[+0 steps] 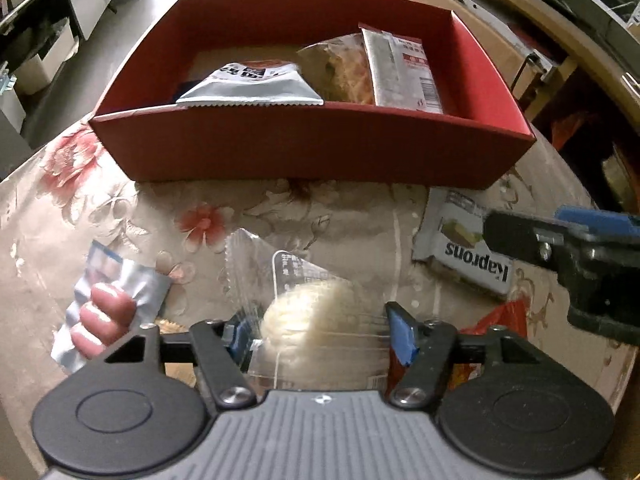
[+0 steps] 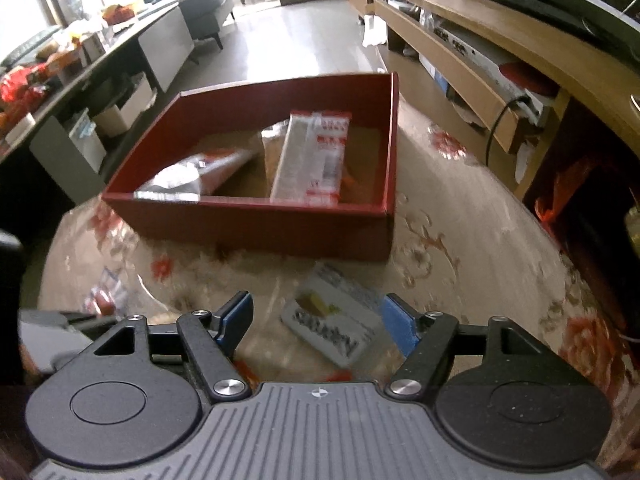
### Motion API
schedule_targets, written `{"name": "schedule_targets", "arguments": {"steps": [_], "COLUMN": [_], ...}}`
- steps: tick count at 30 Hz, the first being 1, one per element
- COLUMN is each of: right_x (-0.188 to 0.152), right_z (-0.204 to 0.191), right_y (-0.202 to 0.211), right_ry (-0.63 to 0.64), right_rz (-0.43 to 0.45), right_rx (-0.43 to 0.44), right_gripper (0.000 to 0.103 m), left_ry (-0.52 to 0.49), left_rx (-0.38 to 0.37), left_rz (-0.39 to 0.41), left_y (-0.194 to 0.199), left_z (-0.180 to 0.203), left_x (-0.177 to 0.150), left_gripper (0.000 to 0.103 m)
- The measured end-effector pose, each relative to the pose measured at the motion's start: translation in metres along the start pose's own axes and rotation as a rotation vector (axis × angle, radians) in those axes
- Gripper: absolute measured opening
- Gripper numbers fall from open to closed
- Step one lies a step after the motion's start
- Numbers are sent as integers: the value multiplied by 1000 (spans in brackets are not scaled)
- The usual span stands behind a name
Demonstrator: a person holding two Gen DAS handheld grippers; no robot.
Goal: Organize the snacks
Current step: 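Grasp the round bread in clear wrap with the left tool while the right tool grasps the red Trolli bag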
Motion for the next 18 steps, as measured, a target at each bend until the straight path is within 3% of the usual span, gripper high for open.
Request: {"name": "schedule_targets", "arguments": {"steps": [10,18], "right_x": [-40,-35], "right_z": [-3,-16], "right_y": [-2,-9], "right_ry": [41,120], "right_rz": [-106,-113], "right_rx": [-3,58], "right_gripper": [80,86], "left_ry": [36,67], "left_rx": [-30,-55], "left_rz": [26,49], "left_y": [26,42], "left_z": [-13,-25], "left_x": [-13,-16], "left_gripper": [65,65]}}
Point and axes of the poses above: each gripper's, at about its wrist camera, not at the fingertips, and y roughly against the way its jaws point, z to its right, x to its top, the point moved 1 cm from there along -y, roughly the way its jaws point, and after that the axes turned 5 degrees about z, right-handed, at the moved point
